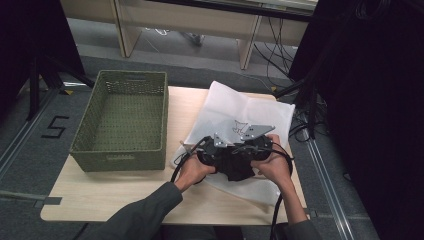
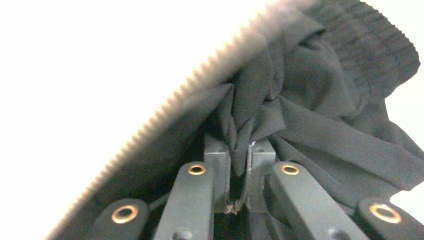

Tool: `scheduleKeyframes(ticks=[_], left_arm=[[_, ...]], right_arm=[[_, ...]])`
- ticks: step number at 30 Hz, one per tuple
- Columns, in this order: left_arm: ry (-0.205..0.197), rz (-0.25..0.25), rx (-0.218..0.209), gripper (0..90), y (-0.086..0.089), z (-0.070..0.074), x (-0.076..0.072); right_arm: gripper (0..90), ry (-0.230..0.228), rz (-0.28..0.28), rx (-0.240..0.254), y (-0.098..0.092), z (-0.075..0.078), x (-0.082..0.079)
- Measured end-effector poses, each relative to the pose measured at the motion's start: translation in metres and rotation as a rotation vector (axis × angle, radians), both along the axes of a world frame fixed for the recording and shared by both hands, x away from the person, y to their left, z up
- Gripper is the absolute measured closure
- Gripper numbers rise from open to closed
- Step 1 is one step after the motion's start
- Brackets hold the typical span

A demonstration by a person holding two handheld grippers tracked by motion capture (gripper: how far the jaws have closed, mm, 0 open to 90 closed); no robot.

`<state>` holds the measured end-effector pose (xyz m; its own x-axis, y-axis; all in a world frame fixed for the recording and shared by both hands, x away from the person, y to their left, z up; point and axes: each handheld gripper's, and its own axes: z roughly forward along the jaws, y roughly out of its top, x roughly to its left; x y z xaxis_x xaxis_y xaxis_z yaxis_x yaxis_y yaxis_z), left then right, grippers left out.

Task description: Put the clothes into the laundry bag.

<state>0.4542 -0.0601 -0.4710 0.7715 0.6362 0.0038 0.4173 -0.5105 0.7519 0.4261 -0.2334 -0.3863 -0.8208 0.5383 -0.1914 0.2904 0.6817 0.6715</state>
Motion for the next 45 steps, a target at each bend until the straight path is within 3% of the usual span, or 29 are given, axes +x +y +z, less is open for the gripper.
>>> scheduleKeyframes(ticks=[1, 3, 5, 8, 11, 12, 13, 16, 20, 23, 24, 28, 30, 31, 35, 37, 38, 40, 42, 45], left_arm=[[0.000, 0.000, 0.000, 83.7, 0.000, 0.000, 0.000], [-0.015, 0.051, -0.023, 83.4, -0.004, -0.002, 0.008], [-0.010, 0.054, -0.032, 82.1, -0.005, -0.004, 0.009], [0.034, 0.012, -0.018, 71.4, -0.004, -0.009, 0.002], [0.042, 0.009, -0.020, 57.5, 0.001, -0.008, -0.003], [0.056, 0.003, -0.026, 57.5, 0.005, -0.006, -0.006], [0.073, -0.008, -0.032, 48.1, 0.013, -0.002, -0.011], [0.084, -0.022, -0.025, 35.9, 0.024, 0.003, -0.021], [0.094, -0.025, -0.020, 28.7, 0.034, 0.006, -0.031], [0.105, -0.053, -0.020, 23.8, 0.037, 0.002, -0.043], [0.108, -0.080, -0.003, 22.4, 0.033, -0.003, -0.048], [0.114, -0.091, 0.020, 20.1, 0.019, -0.016, -0.049], [0.114, -0.081, 0.015, 22.8, 0.010, -0.022, -0.043], [0.096, -0.104, 0.005, 56.4, 0.003, -0.026, -0.038], [0.086, -0.054, -0.018, 79.5, -0.006, -0.030, -0.021], [0.084, -0.041, -0.026, 82.0, -0.008, -0.029, -0.017], [0.047, -0.005, -0.027, 82.6, -0.009, -0.027, -0.008], [0.035, 0.005, -0.028, 82.9, -0.009, -0.024, -0.002], [0.021, 0.054, -0.056, 83.2, -0.008, -0.017, 0.011], [-0.009, 0.090, -0.052, 83.2, -0.010, -0.013, 0.019]], right_arm=[[88.1, 0.000, 0.000, 0.000, 0.000, 0.000, 0.000], [88.1, 0.008, -0.012, 0.006, -0.003, -0.001, 0.000], [88.1, 0.004, -0.007, 0.005, -0.003, -0.001, 0.001], [88.1, 0.011, -0.012, -0.001, -0.005, -0.003, 0.002], [88.1, 0.012, -0.012, 0.001, -0.006, -0.004, 0.002], [88.1, 0.016, -0.016, 0.000, -0.006, -0.005, 0.002], [88.1, 0.013, -0.014, -0.002, -0.006, -0.005, 0.003], [88.1, 0.018, -0.015, -0.004, -0.006, -0.006, 0.003], [88.1, 0.015, -0.016, -0.003, -0.006, -0.005, 0.003], [88.1, 0.016, -0.019, -0.007, -0.006, -0.005, 0.002], [88.1, 0.019, -0.019, -0.003, -0.005, -0.005, 0.003], [88.1, 0.020, -0.016, -0.010, -0.004, -0.006, 0.002], [88.0, 0.017, -0.015, -0.012, -0.004, -0.006, 0.002], [88.1, 0.019, -0.016, -0.009, -0.004, -0.006, 0.002], [88.1, 0.019, -0.010, -0.010, -0.005, -0.006, 0.002], [88.1, 0.023, -0.010, -0.009, -0.005, -0.006, 0.002], [88.1, 0.027, -0.017, -0.003, -0.005, -0.006, 0.001], [88.1, 0.027, -0.014, -0.002, -0.006, -0.006, 0.002], [88.1, 0.026, -0.013, -0.002, -0.006, -0.006, 0.003], [88.1, 0.027, -0.010, -0.006, -0.004, -0.007, 0.003]])
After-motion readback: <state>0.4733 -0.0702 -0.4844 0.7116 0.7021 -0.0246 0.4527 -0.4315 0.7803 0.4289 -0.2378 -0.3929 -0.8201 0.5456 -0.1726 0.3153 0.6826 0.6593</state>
